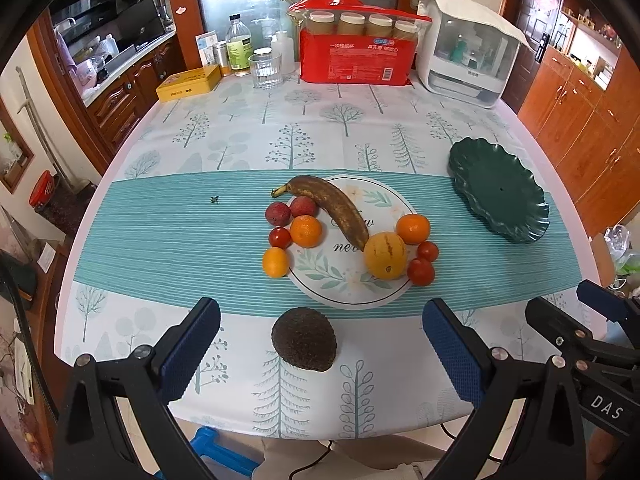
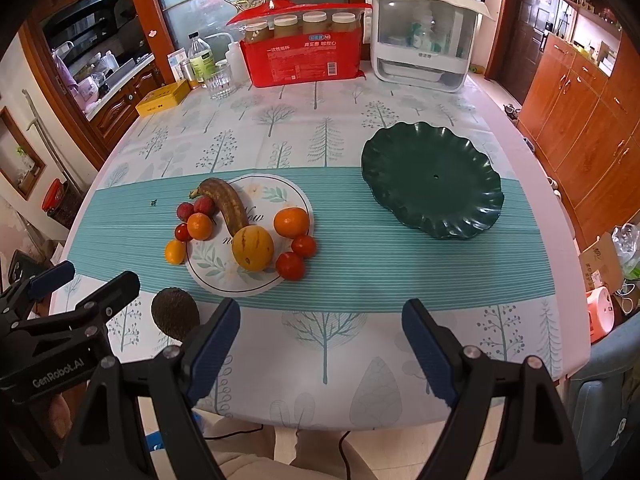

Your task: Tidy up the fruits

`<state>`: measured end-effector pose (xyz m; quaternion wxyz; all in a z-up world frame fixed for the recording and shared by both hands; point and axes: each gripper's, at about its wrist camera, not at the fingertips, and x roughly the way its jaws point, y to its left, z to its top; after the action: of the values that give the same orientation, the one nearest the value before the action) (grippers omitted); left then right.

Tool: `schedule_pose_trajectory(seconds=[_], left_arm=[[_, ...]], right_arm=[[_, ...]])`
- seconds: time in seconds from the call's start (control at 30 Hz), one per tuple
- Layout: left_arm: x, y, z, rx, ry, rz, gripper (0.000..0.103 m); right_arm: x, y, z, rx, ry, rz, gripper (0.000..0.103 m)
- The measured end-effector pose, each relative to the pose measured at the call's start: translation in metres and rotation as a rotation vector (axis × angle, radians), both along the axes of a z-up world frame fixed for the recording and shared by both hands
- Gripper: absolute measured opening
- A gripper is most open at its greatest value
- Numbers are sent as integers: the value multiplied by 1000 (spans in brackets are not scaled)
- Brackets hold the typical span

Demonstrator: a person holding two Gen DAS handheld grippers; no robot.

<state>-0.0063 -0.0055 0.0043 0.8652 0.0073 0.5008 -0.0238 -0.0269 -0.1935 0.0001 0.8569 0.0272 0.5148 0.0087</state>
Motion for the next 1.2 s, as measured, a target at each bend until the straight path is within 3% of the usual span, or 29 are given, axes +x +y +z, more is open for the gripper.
schedule_pose_trajectory(seconds=[1.2], left_arm=[[2, 15, -9, 16, 19, 47, 101]], right_arm=[[6, 12, -1, 21, -4, 33, 84]])
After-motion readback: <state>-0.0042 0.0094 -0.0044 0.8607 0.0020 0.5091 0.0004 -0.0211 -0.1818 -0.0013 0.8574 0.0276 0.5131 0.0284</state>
